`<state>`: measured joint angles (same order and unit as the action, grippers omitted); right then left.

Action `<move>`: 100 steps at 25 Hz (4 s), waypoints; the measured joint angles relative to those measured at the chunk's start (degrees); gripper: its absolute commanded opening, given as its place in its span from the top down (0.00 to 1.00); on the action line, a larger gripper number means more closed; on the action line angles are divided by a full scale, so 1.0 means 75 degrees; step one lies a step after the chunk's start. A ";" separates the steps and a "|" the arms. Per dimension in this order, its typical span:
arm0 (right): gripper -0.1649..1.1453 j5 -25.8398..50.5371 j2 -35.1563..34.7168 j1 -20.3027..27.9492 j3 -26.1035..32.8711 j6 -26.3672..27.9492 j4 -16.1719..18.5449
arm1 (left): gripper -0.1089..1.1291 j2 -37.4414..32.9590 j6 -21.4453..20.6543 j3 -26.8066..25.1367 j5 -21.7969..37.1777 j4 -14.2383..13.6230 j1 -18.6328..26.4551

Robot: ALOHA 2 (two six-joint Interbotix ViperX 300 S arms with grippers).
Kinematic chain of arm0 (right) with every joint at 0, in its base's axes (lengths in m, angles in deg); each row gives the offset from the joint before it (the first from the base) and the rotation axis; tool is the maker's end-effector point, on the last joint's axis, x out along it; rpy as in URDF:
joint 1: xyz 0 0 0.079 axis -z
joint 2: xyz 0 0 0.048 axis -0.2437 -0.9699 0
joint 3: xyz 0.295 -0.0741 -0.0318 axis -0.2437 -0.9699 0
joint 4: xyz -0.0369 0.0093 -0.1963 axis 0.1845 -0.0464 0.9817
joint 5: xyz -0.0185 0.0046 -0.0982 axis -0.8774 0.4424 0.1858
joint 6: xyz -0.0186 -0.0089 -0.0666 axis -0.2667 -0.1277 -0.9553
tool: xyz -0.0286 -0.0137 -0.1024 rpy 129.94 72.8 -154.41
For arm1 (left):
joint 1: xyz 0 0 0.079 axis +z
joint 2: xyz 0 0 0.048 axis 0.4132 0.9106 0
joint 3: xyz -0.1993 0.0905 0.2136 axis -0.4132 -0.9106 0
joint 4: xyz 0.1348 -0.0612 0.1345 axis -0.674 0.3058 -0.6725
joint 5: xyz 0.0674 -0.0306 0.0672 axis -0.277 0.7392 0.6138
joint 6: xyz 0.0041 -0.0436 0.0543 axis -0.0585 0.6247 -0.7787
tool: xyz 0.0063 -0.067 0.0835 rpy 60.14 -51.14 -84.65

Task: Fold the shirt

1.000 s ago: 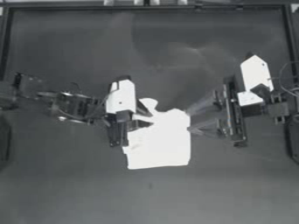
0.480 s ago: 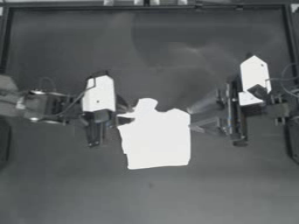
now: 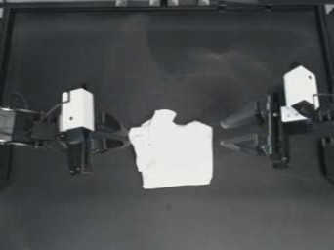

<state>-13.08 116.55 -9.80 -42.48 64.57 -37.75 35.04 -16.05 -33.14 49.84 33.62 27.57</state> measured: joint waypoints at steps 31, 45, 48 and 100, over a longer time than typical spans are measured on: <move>0.26 0.1453 0.2098 -0.0563 -0.0633 -0.0012 -0.0445 | 0.37 -0.2473 0.0023 -0.1383 0.0328 0.0457 -0.0305; 0.26 0.1629 0.2871 -0.0563 -0.0961 -0.0047 -0.0586 | 0.38 -0.3094 0.0023 -0.1758 0.0328 0.0527 -0.0328; 0.26 0.1617 0.2871 -0.0563 -0.0961 -0.0047 -0.0551 | 0.38 -0.3281 0.0023 -0.1875 0.0328 0.0527 -0.0328; 0.26 0.1758 0.4395 -0.0563 -0.1793 -0.0023 0.0129 | 0.37 -0.5824 -0.0023 -0.3223 0.0059 0.0188 -0.0352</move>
<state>0.10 149.51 -14.01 -55.93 64.39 -36.79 -8.64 -16.22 -57.31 50.28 35.03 24.93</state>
